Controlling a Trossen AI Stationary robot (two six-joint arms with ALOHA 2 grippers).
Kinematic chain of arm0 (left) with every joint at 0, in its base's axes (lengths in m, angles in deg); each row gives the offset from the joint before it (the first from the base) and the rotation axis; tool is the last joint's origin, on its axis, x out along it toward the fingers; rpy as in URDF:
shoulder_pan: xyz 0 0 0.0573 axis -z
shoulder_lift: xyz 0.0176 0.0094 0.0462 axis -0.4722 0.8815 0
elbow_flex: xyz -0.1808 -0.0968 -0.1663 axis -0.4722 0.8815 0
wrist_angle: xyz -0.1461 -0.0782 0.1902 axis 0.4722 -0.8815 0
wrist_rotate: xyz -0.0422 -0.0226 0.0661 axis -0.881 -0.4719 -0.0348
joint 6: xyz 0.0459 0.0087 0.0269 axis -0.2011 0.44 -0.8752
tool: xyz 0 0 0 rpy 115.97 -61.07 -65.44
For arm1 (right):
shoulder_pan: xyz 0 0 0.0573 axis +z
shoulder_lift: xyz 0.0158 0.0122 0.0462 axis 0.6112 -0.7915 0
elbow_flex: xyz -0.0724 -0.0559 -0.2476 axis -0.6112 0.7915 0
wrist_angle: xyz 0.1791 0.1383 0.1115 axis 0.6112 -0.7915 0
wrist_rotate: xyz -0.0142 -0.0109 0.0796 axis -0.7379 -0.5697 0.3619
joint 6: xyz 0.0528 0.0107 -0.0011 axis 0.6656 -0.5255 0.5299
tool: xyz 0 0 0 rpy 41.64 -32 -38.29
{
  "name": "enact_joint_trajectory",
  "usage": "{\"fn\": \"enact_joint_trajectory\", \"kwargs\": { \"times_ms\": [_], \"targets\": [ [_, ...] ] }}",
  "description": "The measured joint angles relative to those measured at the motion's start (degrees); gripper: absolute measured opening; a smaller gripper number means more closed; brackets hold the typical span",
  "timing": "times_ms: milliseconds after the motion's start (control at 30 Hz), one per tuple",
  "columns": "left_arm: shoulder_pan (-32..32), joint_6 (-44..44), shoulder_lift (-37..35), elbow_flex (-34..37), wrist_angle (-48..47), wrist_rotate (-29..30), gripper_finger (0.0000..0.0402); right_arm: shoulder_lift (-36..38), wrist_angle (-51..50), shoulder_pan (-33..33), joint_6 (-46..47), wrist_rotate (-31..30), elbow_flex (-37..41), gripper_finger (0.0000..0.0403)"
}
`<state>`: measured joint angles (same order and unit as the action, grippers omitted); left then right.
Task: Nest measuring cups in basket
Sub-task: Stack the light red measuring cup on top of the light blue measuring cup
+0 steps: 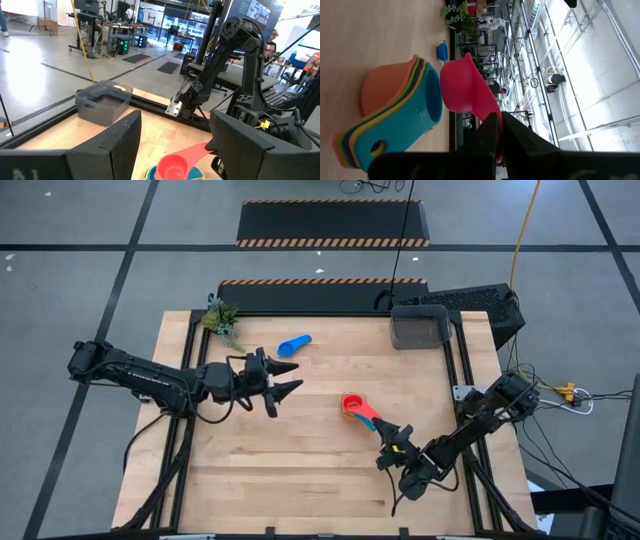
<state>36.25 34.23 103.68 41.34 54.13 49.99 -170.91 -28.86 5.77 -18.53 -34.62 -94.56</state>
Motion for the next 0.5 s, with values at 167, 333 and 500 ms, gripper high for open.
{"fn": "enact_joint_trajectory", "kwargs": {
  "times_ms": [167,333,500],
  "targets": [
    [0.00,0.02,0.00,0.00,-0.07,0.00,0.0237,0.00,-0.17,0.00,0.25,0.00,0.00,0.0000],
    [0.00,0.02,0.00,0.00,-0.07,0.00,0.0237,0.00,-2.85,-0.08,0.77,-0.02,0.00,0.0019],
    [0.00,0.02,0.00,0.00,-0.09,-0.02,0.0237,0.00,-3.30,-0.33,1.31,-0.02,0.00,0.0058]
  ]
}}
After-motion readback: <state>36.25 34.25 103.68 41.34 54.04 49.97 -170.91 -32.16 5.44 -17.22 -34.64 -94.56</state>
